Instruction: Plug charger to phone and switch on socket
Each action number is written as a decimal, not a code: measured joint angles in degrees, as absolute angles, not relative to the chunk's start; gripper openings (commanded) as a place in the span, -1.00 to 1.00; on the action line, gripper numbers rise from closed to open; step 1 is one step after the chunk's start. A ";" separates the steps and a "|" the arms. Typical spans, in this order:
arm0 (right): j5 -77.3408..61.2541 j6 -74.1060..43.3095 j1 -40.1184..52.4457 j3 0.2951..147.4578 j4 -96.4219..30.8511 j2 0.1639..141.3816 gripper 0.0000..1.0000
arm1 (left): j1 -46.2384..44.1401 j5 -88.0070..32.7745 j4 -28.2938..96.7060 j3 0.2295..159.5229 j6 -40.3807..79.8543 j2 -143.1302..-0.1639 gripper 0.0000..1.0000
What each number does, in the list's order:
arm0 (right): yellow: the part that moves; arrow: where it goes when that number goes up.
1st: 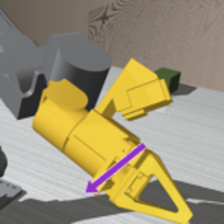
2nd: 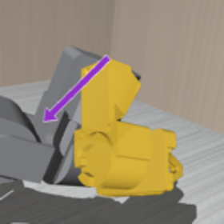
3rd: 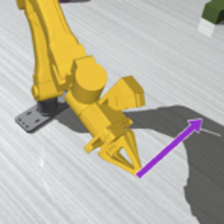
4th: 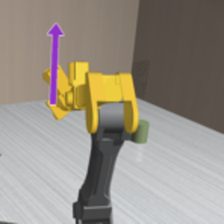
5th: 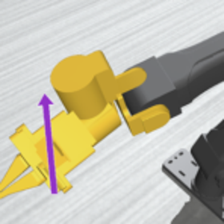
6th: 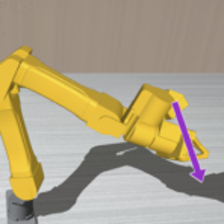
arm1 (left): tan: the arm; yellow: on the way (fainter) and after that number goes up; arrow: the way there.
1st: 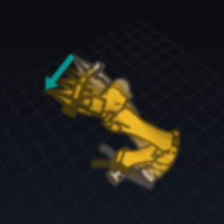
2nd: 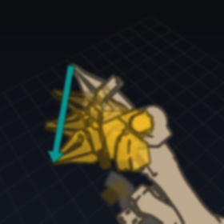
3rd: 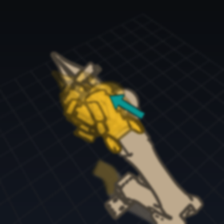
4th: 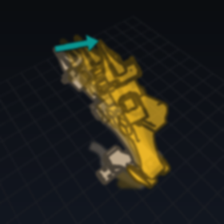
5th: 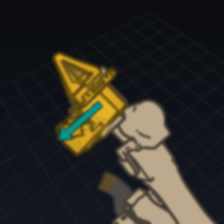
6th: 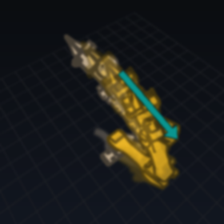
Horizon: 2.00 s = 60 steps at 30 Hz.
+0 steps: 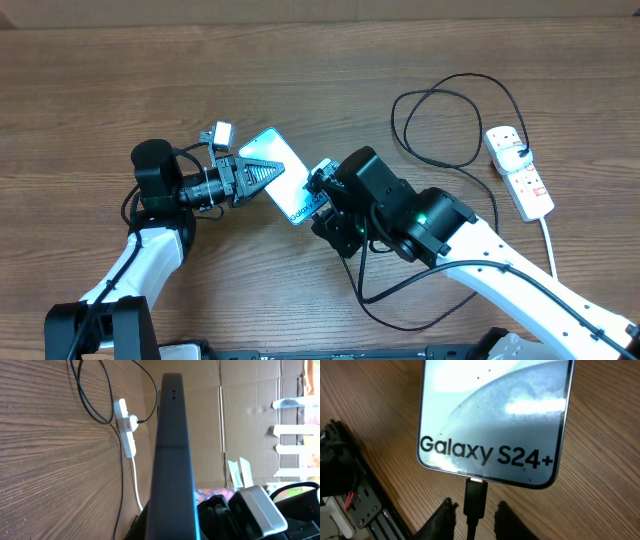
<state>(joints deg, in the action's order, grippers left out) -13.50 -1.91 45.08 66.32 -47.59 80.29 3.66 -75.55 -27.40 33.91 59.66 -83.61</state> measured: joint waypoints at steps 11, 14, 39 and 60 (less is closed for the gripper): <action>-13.50 -3.29 45.10 66.32 -45.76 82.26 -0.92 | 3.33 -74.67 -27.42 33.91 59.70 -83.61 -0.92; -13.10 -4.10 45.06 66.30 -44.73 82.30 -0.92 | 3.29 -73.87 -27.49 33.93 59.29 -83.61 -0.92; -11.94 -6.17 44.71 65.30 -43.59 82.67 -0.86 | 1.10 -71.40 -25.26 35.38 52.66 -83.61 -0.92; -12.40 -7.73 44.71 66.48 -53.84 65.93 0.52 | -10.85 -62.43 -11.92 39.16 53.10 -83.72 -0.92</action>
<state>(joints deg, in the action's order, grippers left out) -12.40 -7.73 44.71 66.48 -53.84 65.93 -10.85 -62.43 -11.92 39.16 53.10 -83.72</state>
